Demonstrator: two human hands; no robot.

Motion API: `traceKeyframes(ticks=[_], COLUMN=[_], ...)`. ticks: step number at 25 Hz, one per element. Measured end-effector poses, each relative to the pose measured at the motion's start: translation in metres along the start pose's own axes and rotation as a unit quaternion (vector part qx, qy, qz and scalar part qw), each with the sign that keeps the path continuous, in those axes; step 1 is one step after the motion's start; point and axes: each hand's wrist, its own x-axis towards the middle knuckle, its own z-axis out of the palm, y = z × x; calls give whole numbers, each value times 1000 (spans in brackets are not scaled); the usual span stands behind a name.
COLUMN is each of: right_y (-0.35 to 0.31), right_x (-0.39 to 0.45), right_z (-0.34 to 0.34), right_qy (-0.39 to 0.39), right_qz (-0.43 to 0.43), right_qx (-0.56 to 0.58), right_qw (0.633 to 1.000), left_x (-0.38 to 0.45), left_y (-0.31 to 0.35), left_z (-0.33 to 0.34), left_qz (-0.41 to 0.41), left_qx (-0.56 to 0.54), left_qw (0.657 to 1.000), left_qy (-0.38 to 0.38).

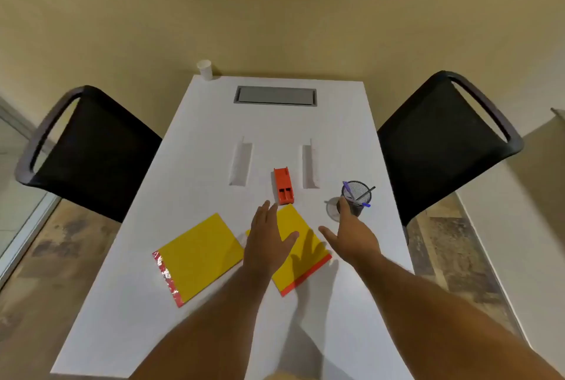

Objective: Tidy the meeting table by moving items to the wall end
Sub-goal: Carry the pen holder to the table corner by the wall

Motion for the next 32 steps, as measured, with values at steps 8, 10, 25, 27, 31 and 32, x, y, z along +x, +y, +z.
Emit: traceKeyframes(ticks=[8,10,25,27,31,32], right_y=[36,39,53,50,35,29], right_x=[52,67,72,64,41,35], right_z=[9,11,13,13,11,11], right_qy=[-63,-72,-89,-67,-8,3], right_qz=[92,108,91,83,19,2], right_qx=[177,226,212,216,193,190], right_qw=[978,965,969,971,981,982], left_x=[16,17,-9,-13,-18,-19], left_y=[21,21,17,17,19,18], left_z=[49,52,46,49,44,42], left_qz=[-81,-98,-99,-95,-104,-110], left_qx=[-125,-140,-180,-181,-187,-181], left_qw=[989,985,978,978,976,977], left_qy=[-20,-24,47,42,36,38])
